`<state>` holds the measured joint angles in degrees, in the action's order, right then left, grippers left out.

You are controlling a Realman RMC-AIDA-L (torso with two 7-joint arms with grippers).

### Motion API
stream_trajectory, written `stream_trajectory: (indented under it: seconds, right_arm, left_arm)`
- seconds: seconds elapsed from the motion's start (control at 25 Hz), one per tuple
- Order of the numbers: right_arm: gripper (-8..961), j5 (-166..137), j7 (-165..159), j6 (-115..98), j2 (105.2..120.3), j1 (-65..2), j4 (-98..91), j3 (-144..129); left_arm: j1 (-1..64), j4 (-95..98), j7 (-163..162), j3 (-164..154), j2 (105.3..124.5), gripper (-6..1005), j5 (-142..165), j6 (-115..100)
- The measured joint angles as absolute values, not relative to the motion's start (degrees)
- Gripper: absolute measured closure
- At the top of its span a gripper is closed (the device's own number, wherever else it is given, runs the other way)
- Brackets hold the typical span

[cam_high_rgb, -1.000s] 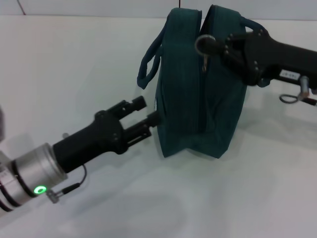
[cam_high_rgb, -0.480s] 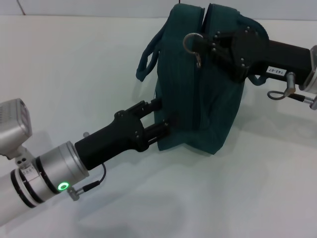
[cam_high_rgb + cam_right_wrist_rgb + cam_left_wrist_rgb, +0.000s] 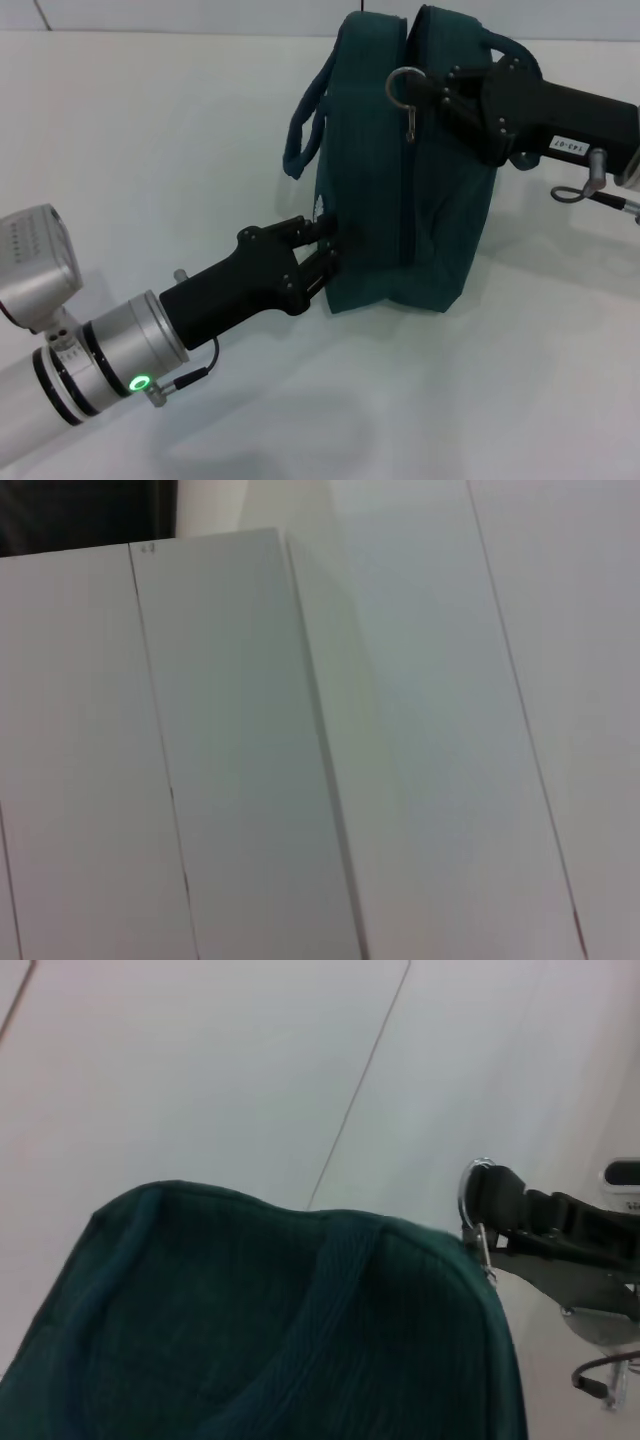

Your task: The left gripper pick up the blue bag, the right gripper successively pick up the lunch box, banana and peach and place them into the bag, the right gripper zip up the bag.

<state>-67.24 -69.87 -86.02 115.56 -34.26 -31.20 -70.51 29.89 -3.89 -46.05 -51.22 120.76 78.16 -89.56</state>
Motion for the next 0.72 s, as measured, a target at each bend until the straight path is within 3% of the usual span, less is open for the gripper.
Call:
stream_trajectory:
  seconds: [0.16, 0.48, 0.72]
  right_arm:
    - [943, -67.24, -69.87, -85.2, 115.59, -34.26, -31.2, -70.32]
    - [943, -66.49, -69.87, -84.38, 115.75, -34.49, -30.81, -69.66]
    - [943, -66.4, -69.94, -84.18, 115.79, -34.8, -30.32, -69.74]
  left_arm:
    - [29.88, -4.67, -44.76, -51.22, 120.76, 726, 78.11, -89.55]
    - [29.85, -6.48, -41.94, -51.24, 120.76, 865, 78.26, -89.56]
    - [29.84, -6.86, -41.19, -51.26, 120.76, 914, 78.3, -89.56]
